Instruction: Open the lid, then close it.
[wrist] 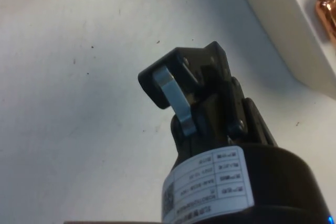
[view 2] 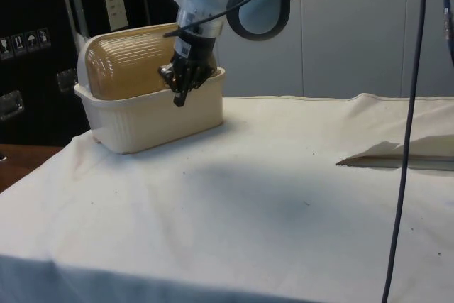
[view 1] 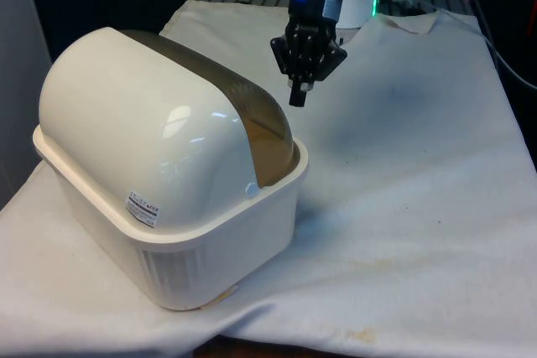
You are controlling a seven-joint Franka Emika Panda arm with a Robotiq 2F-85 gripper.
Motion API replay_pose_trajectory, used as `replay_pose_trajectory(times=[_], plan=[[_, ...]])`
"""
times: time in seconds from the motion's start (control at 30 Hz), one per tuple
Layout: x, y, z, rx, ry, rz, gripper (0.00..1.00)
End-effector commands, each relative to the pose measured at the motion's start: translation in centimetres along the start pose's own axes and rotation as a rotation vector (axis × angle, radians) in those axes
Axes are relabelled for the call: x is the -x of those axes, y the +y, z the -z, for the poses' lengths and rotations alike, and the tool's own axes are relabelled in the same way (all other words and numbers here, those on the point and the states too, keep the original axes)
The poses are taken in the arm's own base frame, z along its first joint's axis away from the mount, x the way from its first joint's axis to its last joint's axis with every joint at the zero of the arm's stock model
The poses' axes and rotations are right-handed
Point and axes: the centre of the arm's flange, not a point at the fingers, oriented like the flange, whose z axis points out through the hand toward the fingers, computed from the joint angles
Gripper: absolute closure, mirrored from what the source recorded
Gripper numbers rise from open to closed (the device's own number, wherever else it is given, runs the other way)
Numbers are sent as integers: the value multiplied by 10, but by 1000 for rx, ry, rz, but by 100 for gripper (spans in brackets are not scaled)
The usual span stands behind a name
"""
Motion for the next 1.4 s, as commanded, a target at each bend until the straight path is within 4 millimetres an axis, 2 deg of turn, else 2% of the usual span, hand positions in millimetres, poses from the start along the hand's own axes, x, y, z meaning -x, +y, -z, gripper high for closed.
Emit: replay_pose_trajectory(times=[0.0,0.07,0.1,0.13,0.4,0.43,0.47,0.77,0.8,0.83,1.13,1.17,1.2,1.37], plan=[[-13,7,-1,14,36,0,100],[-15,10,-1,18,39,0,100],[-2,3,0,4,3,2,100],[-15,11,-1,19,40,1,100],[-21,19,-2,30,50,3,100],[-7,11,-1,16,13,4,100],[-21,19,-2,31,52,4,100],[-27,25,-3,39,63,4,100],[-13,18,-2,23,25,6,100],[-27,25,-3,37,66,4,100],[-28,24,-6,31,71,-16,100],[-17,18,-5,20,38,-11,100],[-29,24,-6,30,70,-20,100],[-30,24,-6,31,71,-35,100]])
